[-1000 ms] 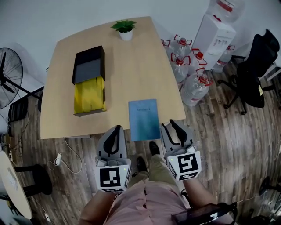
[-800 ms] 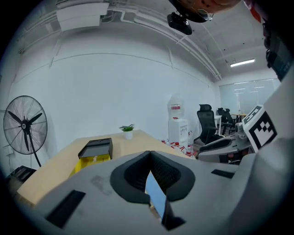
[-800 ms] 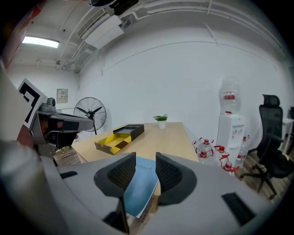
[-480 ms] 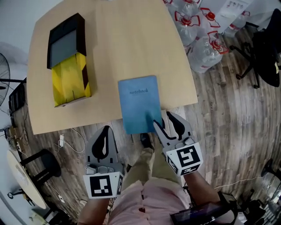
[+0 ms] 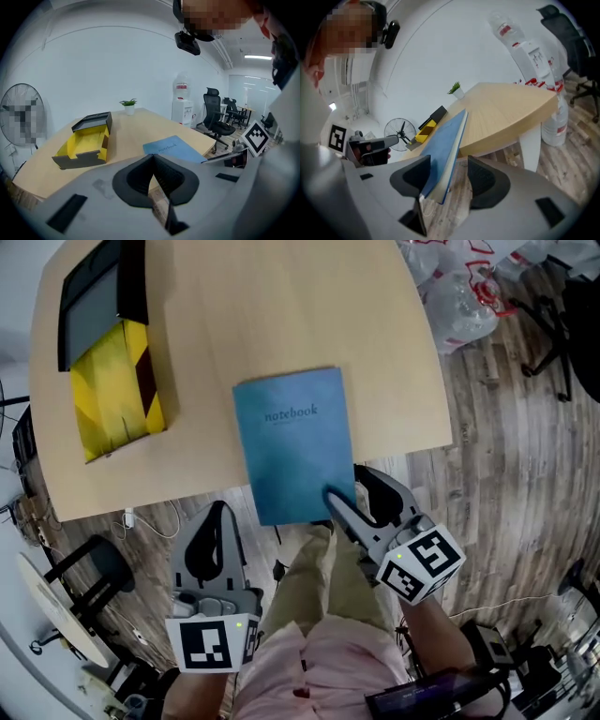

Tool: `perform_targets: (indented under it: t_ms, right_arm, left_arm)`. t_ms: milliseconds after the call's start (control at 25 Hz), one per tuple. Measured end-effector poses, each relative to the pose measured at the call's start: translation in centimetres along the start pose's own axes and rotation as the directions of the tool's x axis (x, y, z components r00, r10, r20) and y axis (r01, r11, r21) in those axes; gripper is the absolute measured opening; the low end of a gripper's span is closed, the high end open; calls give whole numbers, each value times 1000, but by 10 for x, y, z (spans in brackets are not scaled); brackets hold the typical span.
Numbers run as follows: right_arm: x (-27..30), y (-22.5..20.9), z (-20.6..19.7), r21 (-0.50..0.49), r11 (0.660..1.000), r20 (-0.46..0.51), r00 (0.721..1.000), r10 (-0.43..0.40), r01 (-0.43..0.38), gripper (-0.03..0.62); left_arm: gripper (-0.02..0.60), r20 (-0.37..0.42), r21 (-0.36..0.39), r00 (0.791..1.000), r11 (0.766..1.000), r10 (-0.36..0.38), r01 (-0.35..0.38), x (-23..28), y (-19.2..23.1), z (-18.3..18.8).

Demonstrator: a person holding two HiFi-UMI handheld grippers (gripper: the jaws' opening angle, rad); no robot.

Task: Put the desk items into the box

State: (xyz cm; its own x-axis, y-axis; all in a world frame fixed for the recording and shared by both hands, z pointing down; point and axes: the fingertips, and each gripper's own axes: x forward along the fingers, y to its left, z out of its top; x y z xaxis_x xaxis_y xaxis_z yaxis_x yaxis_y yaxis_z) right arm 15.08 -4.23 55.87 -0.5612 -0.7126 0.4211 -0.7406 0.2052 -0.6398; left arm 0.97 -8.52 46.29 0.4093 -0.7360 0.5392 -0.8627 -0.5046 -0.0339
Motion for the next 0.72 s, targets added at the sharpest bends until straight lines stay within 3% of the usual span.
perform_targets:
  t_ms: [200,320,520,720]
  right_arm:
    - [4,3,-8,211,965,20,988,156,-157,221]
    - [5,6,-8,289,931,45,975,218,-222,162]
    - [3,15,-5,325,914,45,970,240,-241,76]
    - [-6,29,10,400,883,65,969,240,-246,46]
  left_arm:
    - [11,17,0,1000,1000,4,-4,1,-1,2]
    - [11,36,10,999,1000,14,-15,-2,0,6]
    - [11,53,11,998,999,41,-41,-14,6,9]
    - [11,113,-5,991,998,69,-69,-35,6,32]
